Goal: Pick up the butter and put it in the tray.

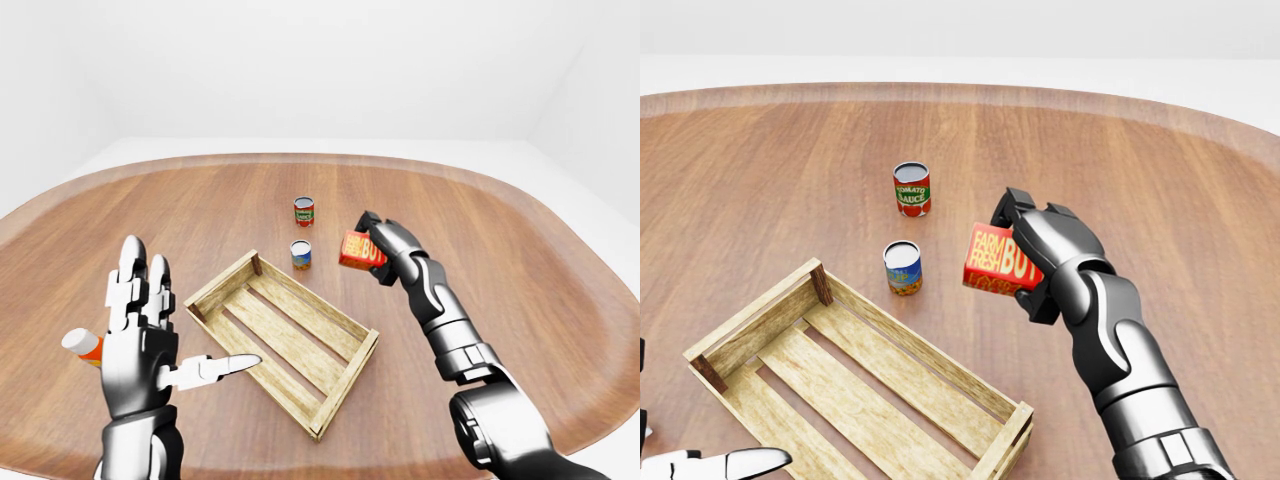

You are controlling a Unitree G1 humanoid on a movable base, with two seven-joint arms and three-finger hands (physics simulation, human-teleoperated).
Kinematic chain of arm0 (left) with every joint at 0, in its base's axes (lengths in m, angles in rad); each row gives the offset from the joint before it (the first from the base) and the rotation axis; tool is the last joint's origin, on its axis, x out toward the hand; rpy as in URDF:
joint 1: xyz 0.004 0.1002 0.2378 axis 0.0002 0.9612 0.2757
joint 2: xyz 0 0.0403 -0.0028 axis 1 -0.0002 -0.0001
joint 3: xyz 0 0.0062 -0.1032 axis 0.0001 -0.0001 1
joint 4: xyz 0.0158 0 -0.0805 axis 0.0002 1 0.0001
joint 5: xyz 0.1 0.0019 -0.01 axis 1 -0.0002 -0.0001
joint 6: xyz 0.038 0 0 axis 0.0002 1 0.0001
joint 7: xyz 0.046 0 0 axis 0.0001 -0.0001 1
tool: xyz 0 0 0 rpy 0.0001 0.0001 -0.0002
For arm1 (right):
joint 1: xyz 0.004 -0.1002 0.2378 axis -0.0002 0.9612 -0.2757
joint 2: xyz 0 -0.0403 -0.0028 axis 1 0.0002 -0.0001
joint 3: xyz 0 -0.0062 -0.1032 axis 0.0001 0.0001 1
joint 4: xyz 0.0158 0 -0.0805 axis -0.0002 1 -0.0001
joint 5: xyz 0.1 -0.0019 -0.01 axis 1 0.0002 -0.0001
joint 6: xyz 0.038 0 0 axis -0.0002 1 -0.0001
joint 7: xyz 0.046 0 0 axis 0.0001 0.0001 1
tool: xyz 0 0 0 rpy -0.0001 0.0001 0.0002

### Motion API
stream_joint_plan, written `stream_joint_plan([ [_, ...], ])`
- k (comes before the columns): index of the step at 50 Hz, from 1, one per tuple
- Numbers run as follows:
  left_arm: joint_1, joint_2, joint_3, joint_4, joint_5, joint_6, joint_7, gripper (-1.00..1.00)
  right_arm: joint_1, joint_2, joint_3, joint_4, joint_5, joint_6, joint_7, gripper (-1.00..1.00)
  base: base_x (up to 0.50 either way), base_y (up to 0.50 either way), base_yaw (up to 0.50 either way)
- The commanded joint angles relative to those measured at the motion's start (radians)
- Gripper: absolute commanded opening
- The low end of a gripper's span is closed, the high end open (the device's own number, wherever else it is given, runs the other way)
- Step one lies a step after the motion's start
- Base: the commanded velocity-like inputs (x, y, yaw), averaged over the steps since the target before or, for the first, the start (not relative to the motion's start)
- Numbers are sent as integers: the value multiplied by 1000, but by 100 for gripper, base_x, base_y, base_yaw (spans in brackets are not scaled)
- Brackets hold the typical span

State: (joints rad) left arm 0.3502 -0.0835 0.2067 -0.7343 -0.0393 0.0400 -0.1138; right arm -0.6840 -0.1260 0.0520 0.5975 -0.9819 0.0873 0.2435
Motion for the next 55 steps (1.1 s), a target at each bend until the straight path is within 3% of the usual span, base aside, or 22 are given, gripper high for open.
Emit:
stream_joint_plan([
  [1, 0, -4, 12, -2, -8, 0, -6, 100, -70, 29, 13, 64, -8, 0, -23, -100, 0, 0, 0],
  [29, 1, -7, 17, 5, -12, -8, -10, 100, -59, 148, 82, 82, -156, 0, 18, -100, 0, 0, 0],
  [55, -8, -4, 19, 17, -11, -7, -9, 100, -111, 220, 101, 211, -146, 0, -38, -100, 0, 0, 0],
])
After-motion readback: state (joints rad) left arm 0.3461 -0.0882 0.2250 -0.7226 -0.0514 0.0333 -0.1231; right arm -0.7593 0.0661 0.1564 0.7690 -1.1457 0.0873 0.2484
